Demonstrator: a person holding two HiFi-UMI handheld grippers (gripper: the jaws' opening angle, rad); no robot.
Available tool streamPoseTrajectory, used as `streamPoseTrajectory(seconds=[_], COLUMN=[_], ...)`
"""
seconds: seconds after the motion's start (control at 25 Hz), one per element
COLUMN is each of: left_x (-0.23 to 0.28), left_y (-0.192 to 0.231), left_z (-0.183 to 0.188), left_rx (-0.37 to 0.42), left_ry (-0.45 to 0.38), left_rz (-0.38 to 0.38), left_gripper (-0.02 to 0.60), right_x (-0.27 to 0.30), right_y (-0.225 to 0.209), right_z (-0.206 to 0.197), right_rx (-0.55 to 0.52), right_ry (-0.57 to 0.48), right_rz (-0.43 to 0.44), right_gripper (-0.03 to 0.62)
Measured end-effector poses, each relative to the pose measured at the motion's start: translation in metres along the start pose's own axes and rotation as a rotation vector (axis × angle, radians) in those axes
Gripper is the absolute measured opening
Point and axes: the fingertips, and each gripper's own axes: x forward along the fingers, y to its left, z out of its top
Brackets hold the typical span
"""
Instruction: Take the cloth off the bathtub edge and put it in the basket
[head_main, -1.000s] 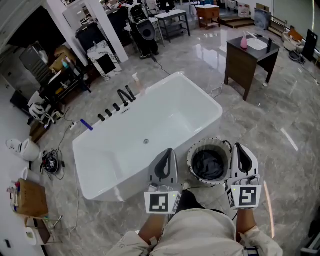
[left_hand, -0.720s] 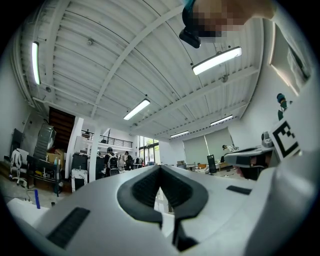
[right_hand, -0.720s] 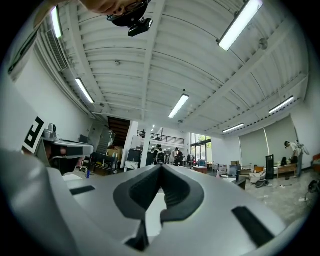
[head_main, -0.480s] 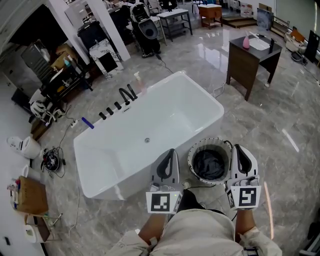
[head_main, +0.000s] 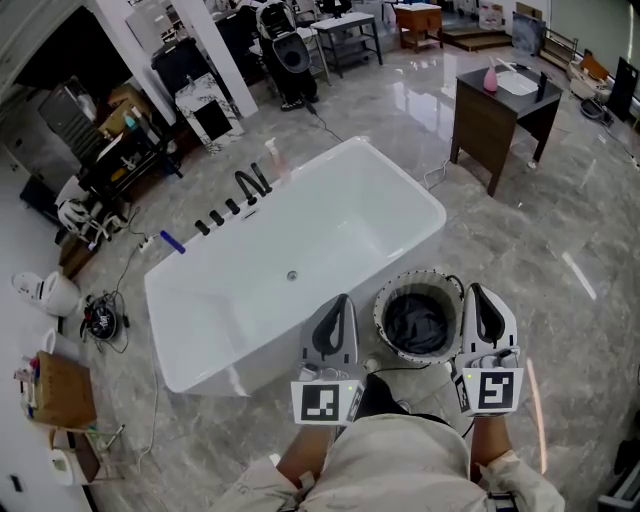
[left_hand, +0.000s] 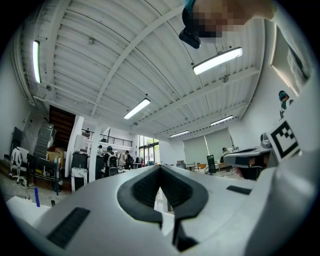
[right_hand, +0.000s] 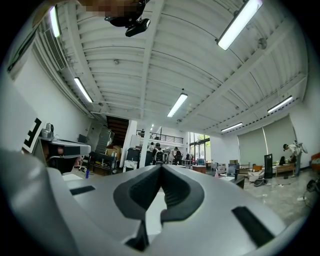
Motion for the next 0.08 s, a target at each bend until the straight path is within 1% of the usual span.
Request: streamPoseTrajectory(seconds=[0.08], left_x=[0.0006], left_y=[0.0004], left_z=[-0.0008], left_rx=[0.007], left_ry=[-0.004], left_rz=[-0.001], left_gripper=[-0.005], right_x=[0.0008], right_y=[0.0003], right_z=[-0.0023], right_rx=[-0.006], right_ry=[-0.004], right_rz=[0.003], right_gripper=[-0.012])
